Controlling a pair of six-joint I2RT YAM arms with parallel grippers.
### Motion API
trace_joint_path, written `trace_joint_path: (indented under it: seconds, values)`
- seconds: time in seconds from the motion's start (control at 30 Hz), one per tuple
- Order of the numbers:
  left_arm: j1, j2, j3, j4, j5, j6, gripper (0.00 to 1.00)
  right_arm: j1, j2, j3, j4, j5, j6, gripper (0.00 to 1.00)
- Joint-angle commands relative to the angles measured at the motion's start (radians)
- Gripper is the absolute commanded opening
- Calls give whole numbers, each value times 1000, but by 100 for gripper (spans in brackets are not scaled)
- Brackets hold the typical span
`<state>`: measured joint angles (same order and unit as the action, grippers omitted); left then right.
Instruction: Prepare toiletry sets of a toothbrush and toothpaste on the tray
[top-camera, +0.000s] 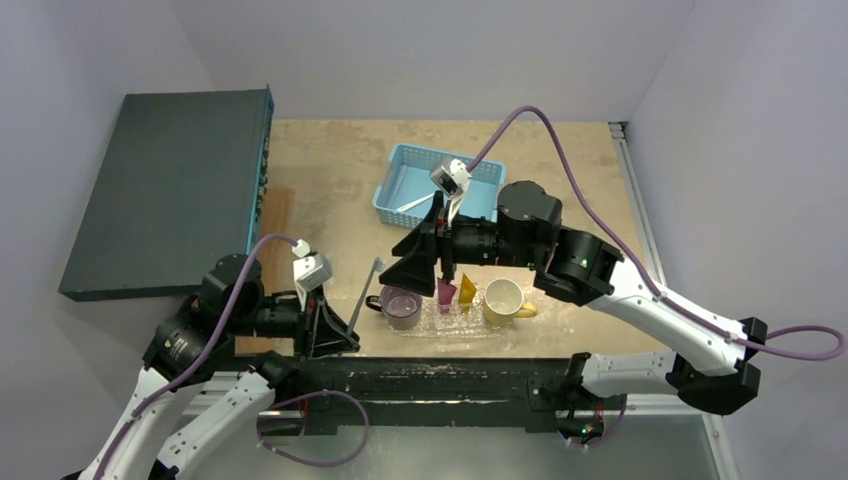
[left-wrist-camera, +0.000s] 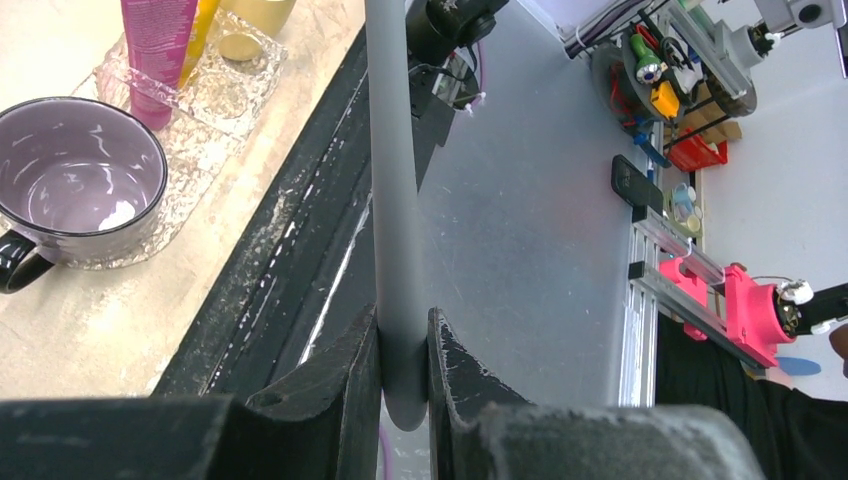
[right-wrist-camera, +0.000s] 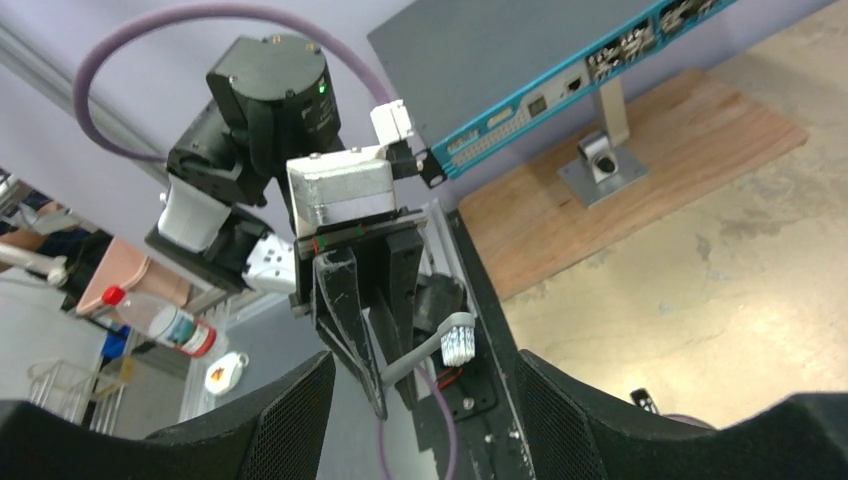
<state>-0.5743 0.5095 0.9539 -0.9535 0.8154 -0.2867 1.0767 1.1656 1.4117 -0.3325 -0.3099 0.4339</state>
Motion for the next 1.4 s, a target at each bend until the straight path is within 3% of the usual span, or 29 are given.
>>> trace_joint_path:
  seconds: [0.0,0.37,0.8,1.0,1.2,1.27,1.37]
  values:
    - [1,15,36,2,40,32,0,-6,30,70,-50,-88,3,68]
    - [-5,14,35,4,49,34,0,-8,107,120,-55,-170,5,60]
    - [-33,12,28,1,27,41,0,-8,143,121,-41,-239,22,37]
    - [-38,7,25,-2,23,41,0,-8,146,112,-27,-256,26,23]
    - [-40,3,27,-7,9,43,0,-9,144,99,-15,-274,26,0]
    - [-40,2,29,-10,-3,43,11,-9,137,86,-9,-272,23,0]
    - [-40,1,34,-7,-22,39,35,-9,122,73,-9,-263,17,0]
